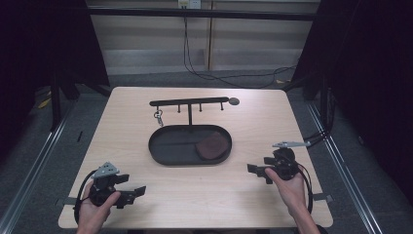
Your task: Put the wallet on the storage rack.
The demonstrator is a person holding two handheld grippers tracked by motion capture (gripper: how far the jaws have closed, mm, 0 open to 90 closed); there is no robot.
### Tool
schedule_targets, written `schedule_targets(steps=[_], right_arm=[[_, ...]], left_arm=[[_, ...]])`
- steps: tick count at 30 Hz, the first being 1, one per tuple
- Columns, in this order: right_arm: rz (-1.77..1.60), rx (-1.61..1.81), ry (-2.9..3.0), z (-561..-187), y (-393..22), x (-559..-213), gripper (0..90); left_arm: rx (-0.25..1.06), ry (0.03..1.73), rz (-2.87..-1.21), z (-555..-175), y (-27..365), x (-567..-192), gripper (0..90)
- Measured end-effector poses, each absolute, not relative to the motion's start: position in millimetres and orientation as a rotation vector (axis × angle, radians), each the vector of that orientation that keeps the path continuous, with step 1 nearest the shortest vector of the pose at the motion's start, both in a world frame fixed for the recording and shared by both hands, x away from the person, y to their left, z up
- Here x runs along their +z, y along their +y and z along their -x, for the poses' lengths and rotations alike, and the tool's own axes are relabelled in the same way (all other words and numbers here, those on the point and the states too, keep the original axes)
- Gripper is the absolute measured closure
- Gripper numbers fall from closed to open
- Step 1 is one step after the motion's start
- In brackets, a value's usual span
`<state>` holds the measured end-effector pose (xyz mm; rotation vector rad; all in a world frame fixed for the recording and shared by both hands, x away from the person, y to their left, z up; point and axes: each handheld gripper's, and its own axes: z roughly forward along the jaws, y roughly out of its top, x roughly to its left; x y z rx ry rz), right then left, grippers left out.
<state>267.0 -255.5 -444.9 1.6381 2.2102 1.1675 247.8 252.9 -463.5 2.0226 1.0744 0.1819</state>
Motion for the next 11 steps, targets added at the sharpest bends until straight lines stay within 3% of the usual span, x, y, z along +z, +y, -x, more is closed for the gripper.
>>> schedule_targets(steps=[11], right_arm=[[-1.774, 1.142, 2.096, -235, -287, -472, 16.1]], left_arm=[[0.162, 1.061, -2.049, -249, 248, -465, 16.3]])
